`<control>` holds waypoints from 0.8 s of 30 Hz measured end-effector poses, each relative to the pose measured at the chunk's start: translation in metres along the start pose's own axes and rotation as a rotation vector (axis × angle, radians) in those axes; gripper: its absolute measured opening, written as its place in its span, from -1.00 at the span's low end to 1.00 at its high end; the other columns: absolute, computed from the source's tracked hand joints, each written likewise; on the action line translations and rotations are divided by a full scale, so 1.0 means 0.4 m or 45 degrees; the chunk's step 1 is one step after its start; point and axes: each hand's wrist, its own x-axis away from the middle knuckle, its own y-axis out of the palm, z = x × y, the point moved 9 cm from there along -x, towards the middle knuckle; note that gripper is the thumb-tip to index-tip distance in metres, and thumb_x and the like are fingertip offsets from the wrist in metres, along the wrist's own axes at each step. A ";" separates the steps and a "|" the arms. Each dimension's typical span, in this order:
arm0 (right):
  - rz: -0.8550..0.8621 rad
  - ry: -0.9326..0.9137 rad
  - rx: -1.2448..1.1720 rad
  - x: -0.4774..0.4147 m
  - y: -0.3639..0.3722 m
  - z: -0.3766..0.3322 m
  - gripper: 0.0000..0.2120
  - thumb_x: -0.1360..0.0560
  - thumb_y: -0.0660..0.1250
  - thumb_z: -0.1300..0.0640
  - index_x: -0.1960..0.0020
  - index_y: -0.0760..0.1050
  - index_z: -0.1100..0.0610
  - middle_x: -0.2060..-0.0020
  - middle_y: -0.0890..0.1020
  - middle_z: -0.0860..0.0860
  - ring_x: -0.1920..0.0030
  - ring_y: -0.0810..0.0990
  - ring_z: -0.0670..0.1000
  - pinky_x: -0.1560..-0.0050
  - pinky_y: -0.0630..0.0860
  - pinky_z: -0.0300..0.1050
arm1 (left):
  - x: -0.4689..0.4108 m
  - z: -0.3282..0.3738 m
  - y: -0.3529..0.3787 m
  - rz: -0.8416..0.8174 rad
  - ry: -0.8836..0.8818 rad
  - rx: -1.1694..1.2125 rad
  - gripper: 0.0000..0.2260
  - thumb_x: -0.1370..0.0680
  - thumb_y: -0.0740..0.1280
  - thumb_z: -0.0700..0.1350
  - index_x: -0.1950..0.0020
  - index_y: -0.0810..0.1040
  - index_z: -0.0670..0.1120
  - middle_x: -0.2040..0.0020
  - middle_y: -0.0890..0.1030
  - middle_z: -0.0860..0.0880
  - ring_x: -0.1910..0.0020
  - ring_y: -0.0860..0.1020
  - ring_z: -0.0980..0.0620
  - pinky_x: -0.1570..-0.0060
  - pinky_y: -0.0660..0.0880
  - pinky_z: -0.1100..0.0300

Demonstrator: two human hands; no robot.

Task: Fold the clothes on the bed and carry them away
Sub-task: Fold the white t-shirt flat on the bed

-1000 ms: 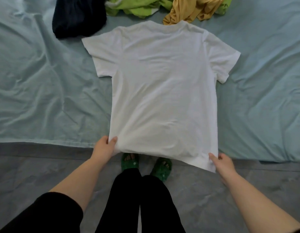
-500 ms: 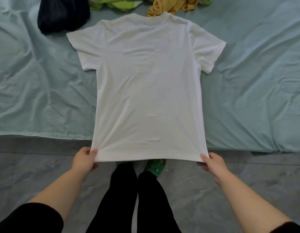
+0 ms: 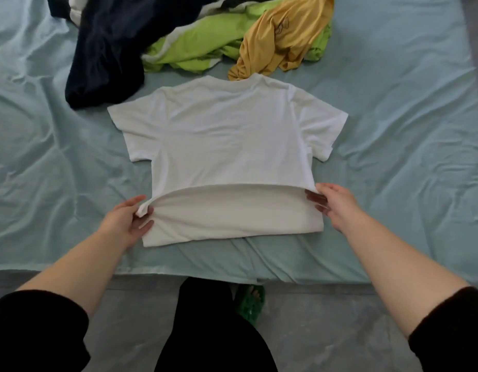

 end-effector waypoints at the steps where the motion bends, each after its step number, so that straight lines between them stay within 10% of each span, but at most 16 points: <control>1: -0.001 -0.003 0.004 -0.028 0.021 -0.014 -0.88 -0.57 0.29 0.18 0.13 0.44 0.03 0.21 0.69 0.00 0.32 0.65 -0.14 0.24 0.40 -0.17 | -0.022 0.014 0.014 -0.003 -0.001 -0.019 -0.72 -0.64 0.10 -0.27 -0.16 0.51 0.02 0.16 0.57 -0.02 0.30 0.60 0.14 0.14 0.48 0.15; 5: -0.044 0.028 0.130 -0.110 0.094 -0.023 -0.72 -0.53 0.34 0.14 -0.23 0.44 0.04 -0.11 0.62 0.02 -0.10 0.60 -0.04 0.06 0.38 -0.13 | -0.085 0.036 0.057 -0.001 -0.008 -0.091 -0.64 -0.62 0.09 -0.29 -0.30 0.48 0.04 0.11 0.57 0.03 0.14 0.57 0.14 0.02 0.42 0.14; 8: 0.106 -0.073 0.275 -0.109 0.095 -0.049 -0.52 -0.50 0.31 0.17 -0.41 0.35 0.06 -0.10 0.63 0.09 -0.03 0.61 0.05 0.07 0.47 -0.11 | -0.094 0.074 0.059 0.122 0.167 -0.254 -0.70 -0.61 0.24 -0.13 -0.35 0.43 0.04 0.14 0.57 -0.01 0.26 0.54 0.08 0.21 0.42 0.16; 15: 0.074 -0.795 1.601 -0.073 0.248 -0.174 -0.69 -0.52 0.25 0.19 -0.24 0.52 0.08 -0.16 0.57 0.07 -0.18 0.50 0.15 -0.18 0.38 0.01 | -0.055 0.227 0.223 -0.014 1.013 -1.396 -0.65 -0.51 0.39 0.05 -0.27 0.46 0.07 -0.06 0.51 0.00 -0.01 0.52 -0.04 -0.05 0.48 0.03; 24: -0.231 -0.745 2.061 -0.155 0.338 -0.140 -0.77 -0.47 0.31 -0.20 0.19 0.38 -0.08 0.16 0.39 -0.10 -0.05 0.42 0.05 0.01 0.19 -0.10 | -0.136 0.171 0.321 -0.382 0.918 -2.259 -0.76 -0.51 0.27 0.26 0.05 0.50 0.11 0.09 0.51 0.10 -0.02 0.43 0.00 -0.08 0.27 0.10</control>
